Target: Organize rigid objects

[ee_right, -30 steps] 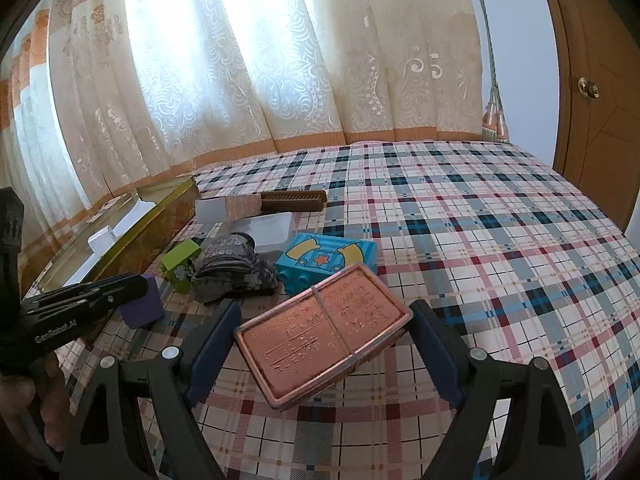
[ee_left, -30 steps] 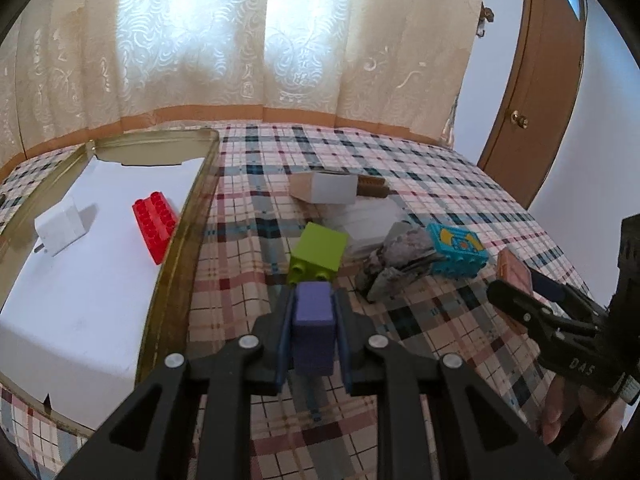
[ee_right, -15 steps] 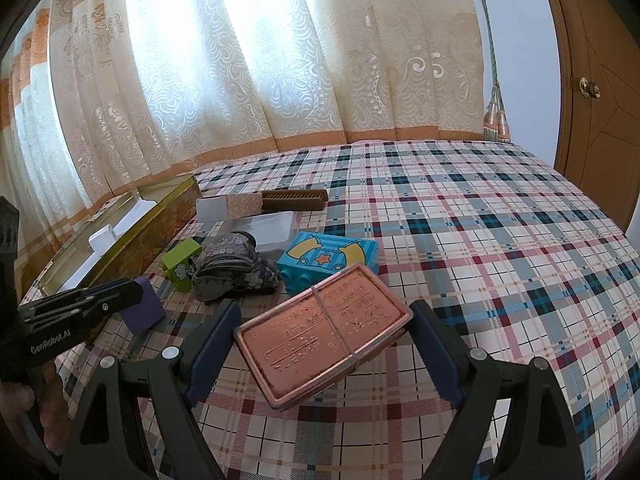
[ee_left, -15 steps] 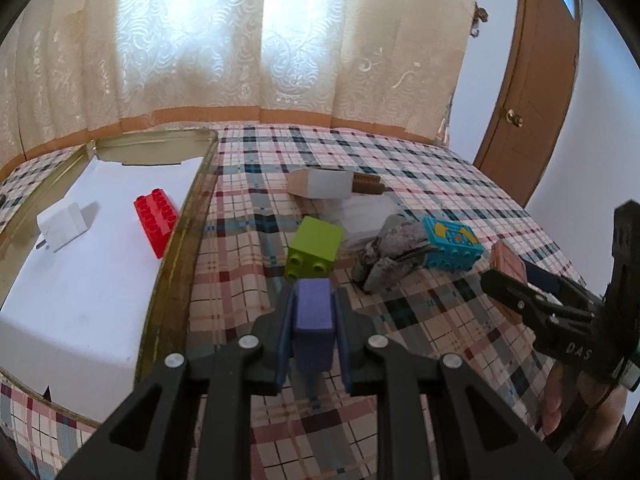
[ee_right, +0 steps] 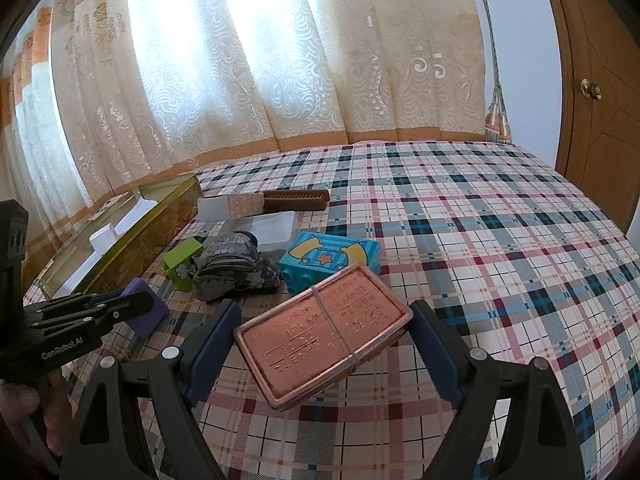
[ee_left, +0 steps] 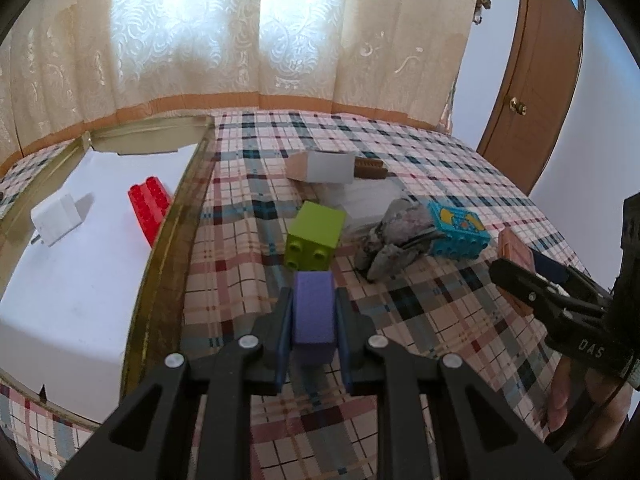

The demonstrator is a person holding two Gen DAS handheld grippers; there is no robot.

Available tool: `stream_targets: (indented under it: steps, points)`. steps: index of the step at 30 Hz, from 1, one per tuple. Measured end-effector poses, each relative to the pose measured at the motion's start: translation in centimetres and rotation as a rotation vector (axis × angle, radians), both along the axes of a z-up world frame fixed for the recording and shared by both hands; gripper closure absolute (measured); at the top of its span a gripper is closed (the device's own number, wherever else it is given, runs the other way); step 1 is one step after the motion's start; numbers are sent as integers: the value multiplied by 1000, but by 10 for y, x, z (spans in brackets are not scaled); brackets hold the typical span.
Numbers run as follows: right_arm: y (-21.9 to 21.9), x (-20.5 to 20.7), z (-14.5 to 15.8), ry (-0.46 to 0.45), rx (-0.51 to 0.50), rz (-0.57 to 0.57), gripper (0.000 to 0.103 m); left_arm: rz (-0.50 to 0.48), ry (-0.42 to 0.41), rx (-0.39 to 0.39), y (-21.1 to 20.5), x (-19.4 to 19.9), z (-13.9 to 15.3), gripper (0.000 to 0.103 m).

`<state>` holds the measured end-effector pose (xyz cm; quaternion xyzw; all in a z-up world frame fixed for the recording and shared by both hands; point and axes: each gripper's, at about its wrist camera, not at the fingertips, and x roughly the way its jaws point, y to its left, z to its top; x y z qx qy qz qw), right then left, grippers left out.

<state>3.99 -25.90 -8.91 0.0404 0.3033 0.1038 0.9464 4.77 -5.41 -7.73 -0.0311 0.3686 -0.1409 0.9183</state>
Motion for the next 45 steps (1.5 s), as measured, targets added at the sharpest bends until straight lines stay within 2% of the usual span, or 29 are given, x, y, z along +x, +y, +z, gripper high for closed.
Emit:
stream_targets:
  steps: [18,45]
  points:
    - [1,-13,5,-77,-8,10,16,24,-250,58,1,-40,19,85]
    - [5,-43,13,-253,-43,-1,16,94,-311,63,18,-51,23,85]
